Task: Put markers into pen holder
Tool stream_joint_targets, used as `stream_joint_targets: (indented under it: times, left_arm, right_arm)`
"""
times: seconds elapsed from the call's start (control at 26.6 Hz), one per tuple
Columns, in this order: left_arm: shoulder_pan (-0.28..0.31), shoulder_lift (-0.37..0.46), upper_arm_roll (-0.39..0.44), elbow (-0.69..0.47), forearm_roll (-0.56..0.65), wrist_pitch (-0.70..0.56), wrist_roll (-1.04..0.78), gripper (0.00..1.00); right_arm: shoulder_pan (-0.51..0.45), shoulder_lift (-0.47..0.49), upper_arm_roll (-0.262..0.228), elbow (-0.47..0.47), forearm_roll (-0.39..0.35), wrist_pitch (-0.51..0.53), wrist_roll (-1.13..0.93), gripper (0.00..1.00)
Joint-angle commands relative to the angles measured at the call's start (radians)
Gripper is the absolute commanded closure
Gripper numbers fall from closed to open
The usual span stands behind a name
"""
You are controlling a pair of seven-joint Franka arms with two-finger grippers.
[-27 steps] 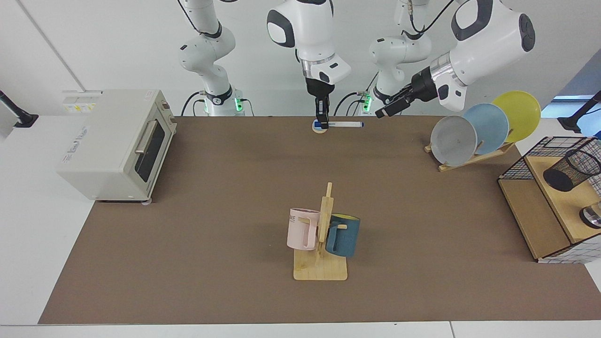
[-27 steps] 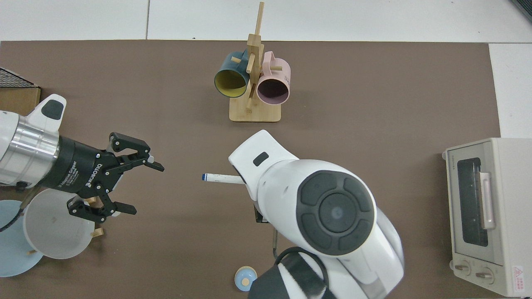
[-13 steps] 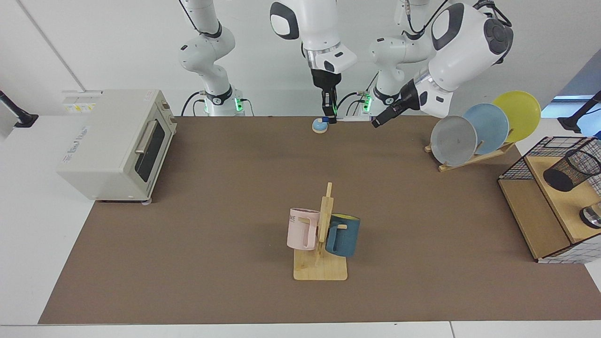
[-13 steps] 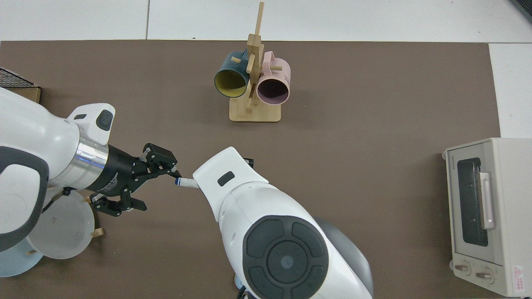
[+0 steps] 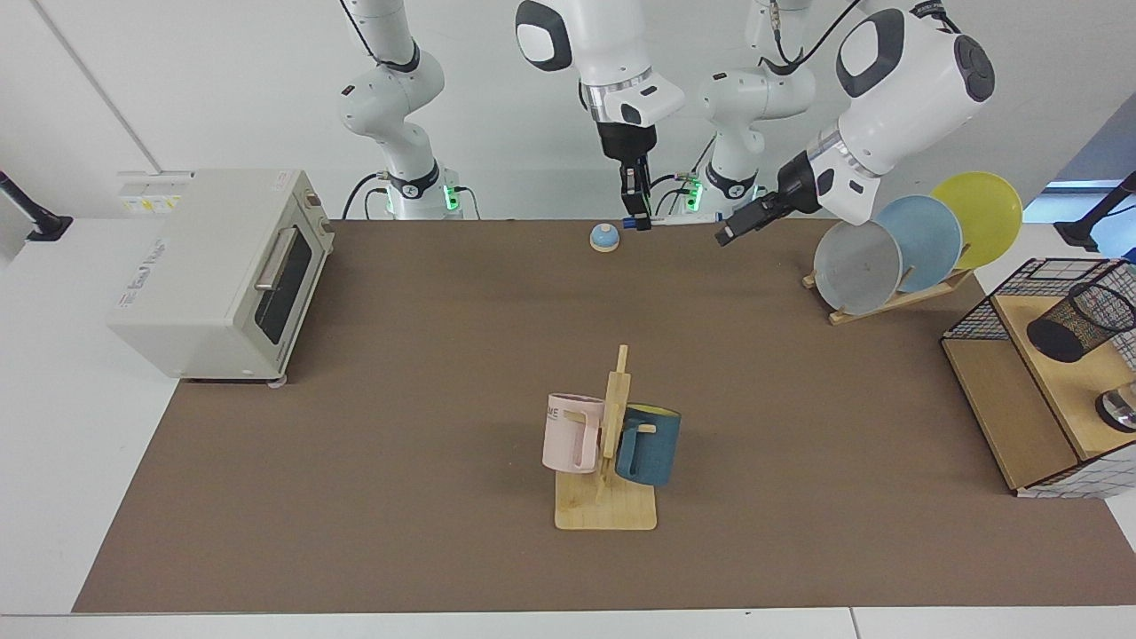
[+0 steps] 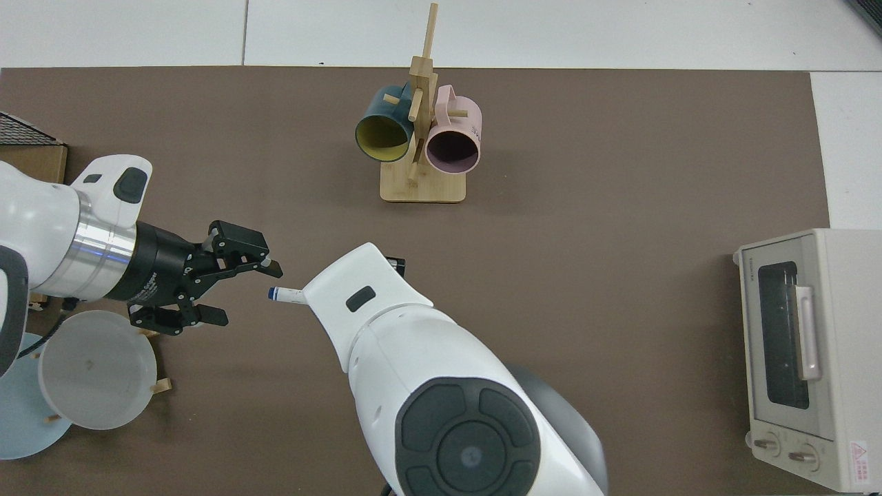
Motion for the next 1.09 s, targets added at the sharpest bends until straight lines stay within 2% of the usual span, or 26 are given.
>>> stream_joint_targets:
  times: [0.0, 0.23, 0.38, 0.53, 0.75, 0.94, 1.05]
  left_arm:
    - [0.076, -0.008, -0.002, -0.013, -0.027, 0.032, 0.195, 0.00]
    - [0.149, -0.013, -0.002, 0.000, -0.016, 0.012, 0.535, 0.00]
    - [0.157, -0.026, -0.002, 0.004, -0.004, -0.012, 0.788, 0.00]
    - [0.143, -0.051, -0.007, 0.004, 0.072, -0.029, 1.077, 0.00]
    - [0.125, -0.051, -0.034, 0.021, 0.177, 0.015, 1.512, 0.00]
    - [0.108, -0.046, -0.047, 0.032, 0.214, 0.110, 1.630, 0.00]
    - [0.068, -0.055, -0.051, 0.036, 0.218, 0.114, 1.720, 0.00]
  right_arm:
    - [0.008, 0.013, -0.006, 0.019, -0.010, 0.021, 0.032, 1.00]
    - [0.008, 0.013, -0.006, 0.019, -0.010, 0.021, 0.032, 1.00]
    - [0.006, 0.013, -0.006, 0.019, -0.010, 0.021, 0.032, 1.00]
    - [0.008, 0.015, -0.006, 0.019, -0.010, 0.021, 0.032, 1.00]
    - [0.008, 0.013, -0.006, 0.019, -0.011, 0.021, 0.033, 1.00]
    - [0.008, 0.013, -0.006, 0.019, -0.010, 0.021, 0.034, 1.00]
    - [0.006, 0.015, -0.006, 0.019, -0.008, 0.021, 0.034, 1.00]
